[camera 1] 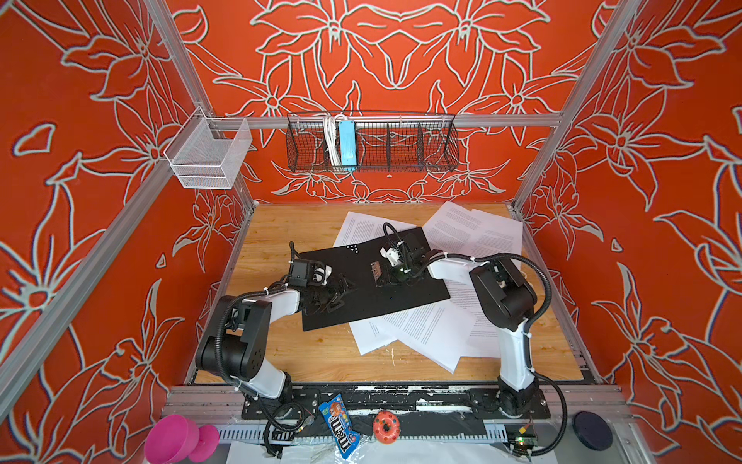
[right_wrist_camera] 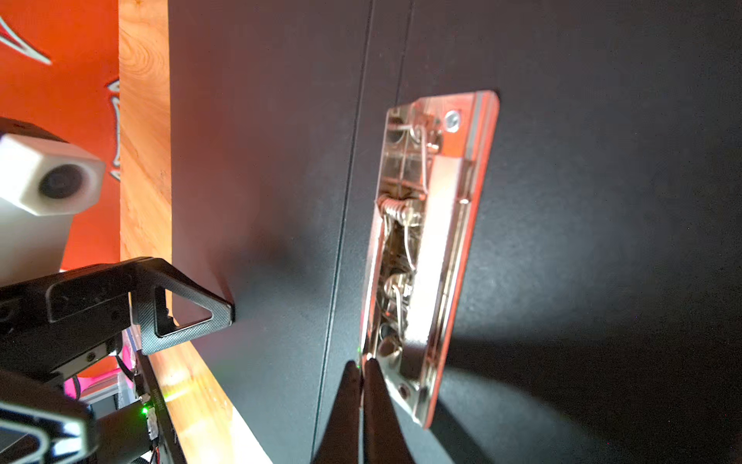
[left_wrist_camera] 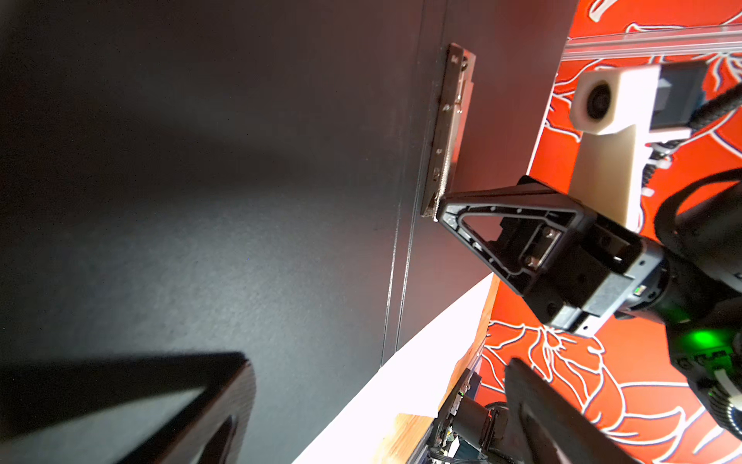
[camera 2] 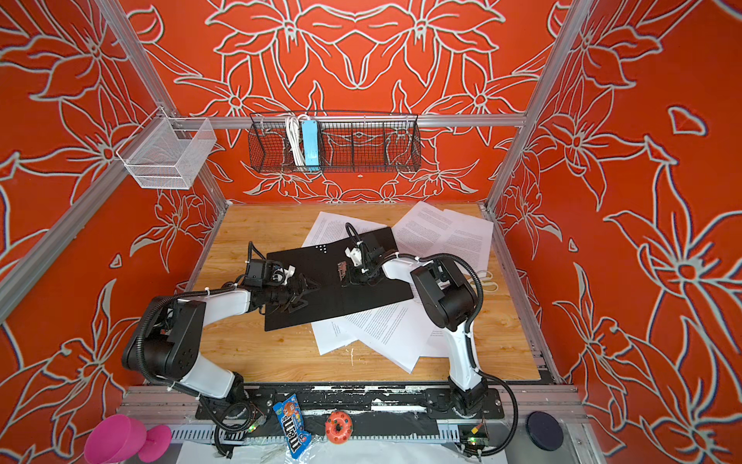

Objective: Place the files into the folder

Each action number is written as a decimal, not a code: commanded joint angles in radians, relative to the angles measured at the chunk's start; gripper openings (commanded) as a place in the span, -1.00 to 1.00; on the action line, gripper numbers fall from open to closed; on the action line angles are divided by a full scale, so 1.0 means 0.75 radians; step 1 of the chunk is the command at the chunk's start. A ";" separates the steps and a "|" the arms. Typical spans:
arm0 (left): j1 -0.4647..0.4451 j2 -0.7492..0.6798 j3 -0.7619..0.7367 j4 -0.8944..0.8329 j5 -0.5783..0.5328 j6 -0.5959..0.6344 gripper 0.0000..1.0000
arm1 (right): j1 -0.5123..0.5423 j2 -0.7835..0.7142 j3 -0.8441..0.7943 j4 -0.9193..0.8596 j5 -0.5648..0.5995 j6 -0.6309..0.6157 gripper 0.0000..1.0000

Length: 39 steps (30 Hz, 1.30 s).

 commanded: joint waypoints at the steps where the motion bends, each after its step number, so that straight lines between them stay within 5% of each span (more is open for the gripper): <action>1: 0.009 0.041 -0.018 -0.183 -0.151 0.032 0.95 | -0.006 0.055 -0.056 -0.032 0.111 -0.075 -1.00; 11: 0.016 0.085 -0.003 -0.183 -0.152 0.030 0.95 | -0.012 0.096 -0.041 -0.173 0.272 -0.102 -1.00; 21: 0.018 0.096 -0.006 -0.181 -0.173 0.022 0.95 | -0.012 -0.076 0.047 -0.010 -0.124 0.009 -1.00; 22: 0.019 0.099 -0.006 -0.180 -0.171 0.021 0.95 | -0.011 -0.105 0.056 0.001 -0.149 0.012 -0.88; 24: 0.018 0.100 -0.007 -0.179 -0.171 0.021 0.95 | -0.012 -0.165 0.051 0.026 -0.167 0.005 -0.31; 28: 0.018 0.102 -0.004 -0.176 -0.165 0.027 0.95 | -0.013 -0.291 -0.044 0.021 -0.036 -0.027 0.12; 32: 0.018 0.103 0.000 -0.185 -0.163 0.036 0.95 | -0.011 -0.318 -0.125 -0.038 0.023 -0.027 0.07; 36: 0.019 0.096 0.009 -0.188 -0.146 0.047 0.95 | -0.009 -0.297 -0.173 -0.051 0.069 -0.019 -0.29; 39: 0.015 0.073 0.042 -0.215 -0.089 0.069 0.95 | -0.013 -0.309 -0.209 -0.049 0.131 -0.022 -0.35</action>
